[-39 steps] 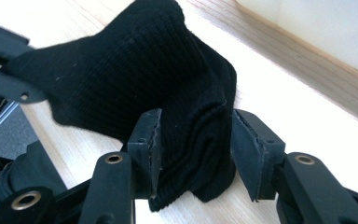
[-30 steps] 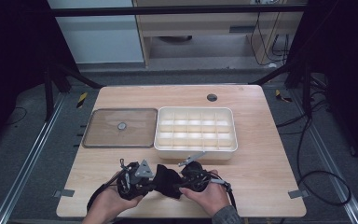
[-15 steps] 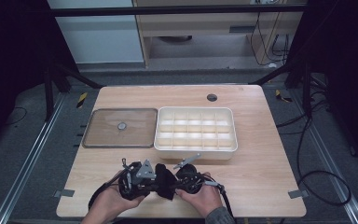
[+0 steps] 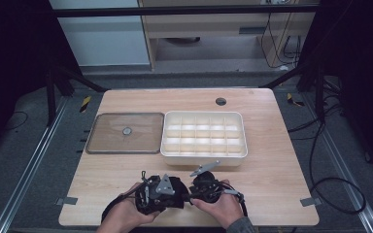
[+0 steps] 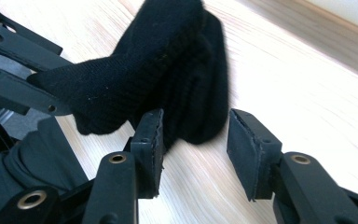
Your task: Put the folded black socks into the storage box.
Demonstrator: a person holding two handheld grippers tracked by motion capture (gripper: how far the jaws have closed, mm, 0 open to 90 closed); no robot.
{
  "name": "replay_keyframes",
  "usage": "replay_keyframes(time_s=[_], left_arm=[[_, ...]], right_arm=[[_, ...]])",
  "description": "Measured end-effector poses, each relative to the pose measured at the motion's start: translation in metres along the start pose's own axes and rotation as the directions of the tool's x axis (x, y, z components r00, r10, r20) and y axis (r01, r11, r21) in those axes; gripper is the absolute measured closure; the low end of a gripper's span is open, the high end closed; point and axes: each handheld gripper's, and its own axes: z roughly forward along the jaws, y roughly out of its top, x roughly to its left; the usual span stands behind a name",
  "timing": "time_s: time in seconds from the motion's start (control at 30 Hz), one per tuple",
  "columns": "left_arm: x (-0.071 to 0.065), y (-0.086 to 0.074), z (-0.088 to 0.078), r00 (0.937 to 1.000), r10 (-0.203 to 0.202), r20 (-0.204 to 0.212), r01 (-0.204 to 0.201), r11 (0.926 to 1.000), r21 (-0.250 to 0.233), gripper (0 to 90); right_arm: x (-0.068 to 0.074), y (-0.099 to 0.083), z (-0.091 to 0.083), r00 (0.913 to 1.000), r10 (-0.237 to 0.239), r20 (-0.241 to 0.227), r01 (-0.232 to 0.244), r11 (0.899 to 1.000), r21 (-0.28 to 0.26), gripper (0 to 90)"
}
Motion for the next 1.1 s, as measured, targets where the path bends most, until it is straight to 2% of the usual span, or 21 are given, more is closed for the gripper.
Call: replay_keyframes(time_s=[0.1, 0.3, 0.53, 0.63, 0.87, 1.1], left_arm=[[-0.001, 0.003, 0.008, 0.9999, 0.007, 0.014, -0.007, 0.9999, 0.010, 82.5], [-0.002, 0.006, 0.021, 0.9992, 0.005, 0.039, -0.006, 0.9997, 0.023, 82.5], [-0.001, 0.007, 0.028, 0.9980, -0.009, 0.062, 0.008, 0.9997, 0.024, 82.4], [0.003, 0.007, 0.032, 0.9960, -0.031, 0.083, 0.030, 0.9994, 0.016, 82.4], [0.001, 0.010, 0.037, 0.9954, -0.036, 0.089, 0.035, 0.9991, 0.023, 82.3], [0.002, 0.012, 0.041, 0.9924, -0.062, 0.107, 0.060, 0.9980, 0.022, 82.3]], right_arm=[[-0.008, -0.006, -0.009, 0.9996, 0.018, 0.022, -0.018, 1.000, -0.006, 55.5], [-0.017, -0.012, -0.013, 0.9984, 0.046, 0.034, -0.045, 0.999, -0.014, 55.3], [-0.020, -0.015, -0.014, 0.9979, 0.054, 0.037, -0.054, 0.998, -0.011, 55.4], [-0.020, -0.015, -0.014, 0.9975, 0.060, 0.036, -0.060, 0.998, -0.011, 55.5], [-0.024, -0.016, -0.016, 0.9970, 0.064, 0.044, -0.063, 0.998, -0.017, 55.9], [-0.027, -0.019, -0.021, 0.9957, 0.074, 0.055, -0.073, 0.997, -0.022, 56.3]])
